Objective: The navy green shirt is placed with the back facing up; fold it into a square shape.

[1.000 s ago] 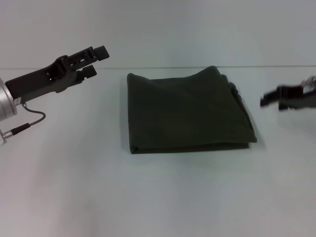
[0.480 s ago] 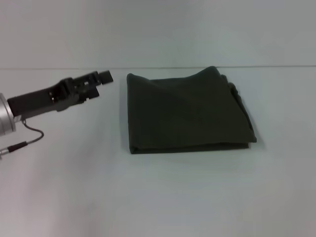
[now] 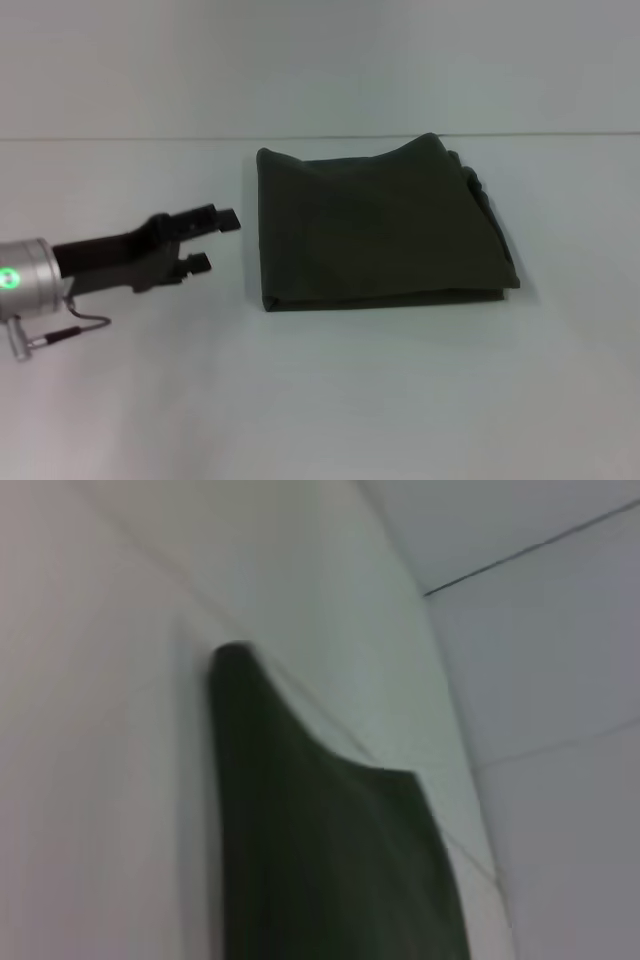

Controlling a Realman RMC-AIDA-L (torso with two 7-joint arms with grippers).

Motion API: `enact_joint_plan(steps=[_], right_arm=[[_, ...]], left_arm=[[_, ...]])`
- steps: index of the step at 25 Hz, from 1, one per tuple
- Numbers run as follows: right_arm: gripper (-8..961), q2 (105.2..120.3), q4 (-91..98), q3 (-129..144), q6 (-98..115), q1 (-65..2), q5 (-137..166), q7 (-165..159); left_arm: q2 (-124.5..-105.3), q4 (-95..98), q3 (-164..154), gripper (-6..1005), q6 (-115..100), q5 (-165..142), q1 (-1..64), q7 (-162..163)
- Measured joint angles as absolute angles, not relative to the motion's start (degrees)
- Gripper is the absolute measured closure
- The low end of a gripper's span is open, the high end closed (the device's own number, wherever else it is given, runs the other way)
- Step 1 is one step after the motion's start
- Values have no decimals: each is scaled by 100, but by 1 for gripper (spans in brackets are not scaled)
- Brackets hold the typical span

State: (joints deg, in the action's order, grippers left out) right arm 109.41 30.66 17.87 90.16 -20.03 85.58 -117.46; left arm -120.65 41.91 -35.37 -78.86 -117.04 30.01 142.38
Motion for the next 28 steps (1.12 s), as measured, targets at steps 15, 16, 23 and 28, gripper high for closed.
enact_joint_plan(steps=[15,16,23,28], right_arm=[[8,10976,3072,2146,8820,-2327,8561,-11662],[8,10976,3071,2146,8823,-2324,8562,-11660],[8,10978,3047,2101,8860,-2262,8546,-11635],[8,10977,3043,2093,8874,-2237,8518,-11631]], left_arm=[[-12263,2754,-3781,62,-6705,-11732,3424,14256],[-12267,2706,-3822,62,-6606,-11732,3455,14256],[-12327,2639,-4190,62,-6134,-11732,3621,14276],[-12339,2679,-4279,126,-6016,-11724,3628,14218]])
